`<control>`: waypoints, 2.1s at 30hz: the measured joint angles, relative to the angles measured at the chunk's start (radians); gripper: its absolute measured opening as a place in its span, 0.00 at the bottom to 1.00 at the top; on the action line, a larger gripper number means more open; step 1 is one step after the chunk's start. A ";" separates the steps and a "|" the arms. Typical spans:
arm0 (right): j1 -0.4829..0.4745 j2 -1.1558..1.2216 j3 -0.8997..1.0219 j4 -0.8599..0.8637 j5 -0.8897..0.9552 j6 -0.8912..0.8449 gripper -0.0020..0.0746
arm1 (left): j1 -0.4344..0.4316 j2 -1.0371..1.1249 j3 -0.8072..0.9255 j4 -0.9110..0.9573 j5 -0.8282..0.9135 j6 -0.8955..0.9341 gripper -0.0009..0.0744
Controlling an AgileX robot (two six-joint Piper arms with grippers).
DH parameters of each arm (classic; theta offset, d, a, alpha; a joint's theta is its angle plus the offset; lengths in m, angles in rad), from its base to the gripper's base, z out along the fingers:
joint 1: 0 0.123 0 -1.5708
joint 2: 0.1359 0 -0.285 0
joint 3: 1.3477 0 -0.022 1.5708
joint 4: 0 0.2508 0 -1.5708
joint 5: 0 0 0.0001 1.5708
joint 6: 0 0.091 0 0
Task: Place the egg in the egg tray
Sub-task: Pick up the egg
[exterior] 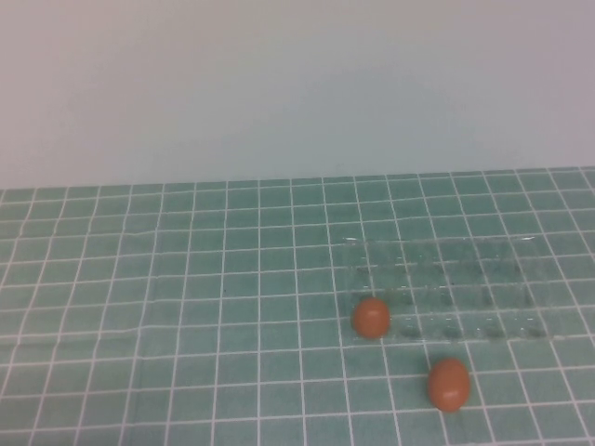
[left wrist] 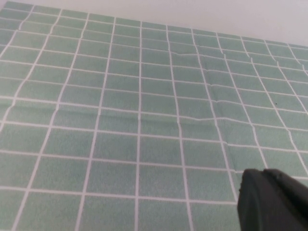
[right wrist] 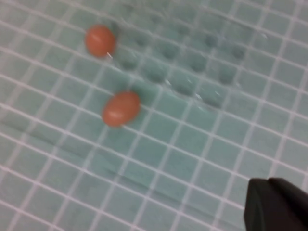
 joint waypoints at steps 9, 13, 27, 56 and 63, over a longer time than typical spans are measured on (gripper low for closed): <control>0.193 0.087 -0.042 -0.136 0.079 0.129 0.03 | 0.000 0.000 0.000 0.000 0.000 0.000 0.01; 0.291 0.158 -0.042 -0.167 0.058 0.231 0.03 | 0.000 0.000 0.000 0.000 0.000 0.000 0.01; 0.442 0.530 -0.042 -0.197 -0.120 0.742 0.13 | 0.000 0.000 0.000 0.000 0.000 0.000 0.01; 0.442 0.913 -0.052 -0.198 -0.384 0.948 0.61 | 0.000 0.000 0.000 0.000 0.000 0.000 0.01; 0.442 0.950 -0.053 -0.198 -0.401 0.959 0.61 | 0.000 0.000 0.000 0.000 0.000 0.000 0.01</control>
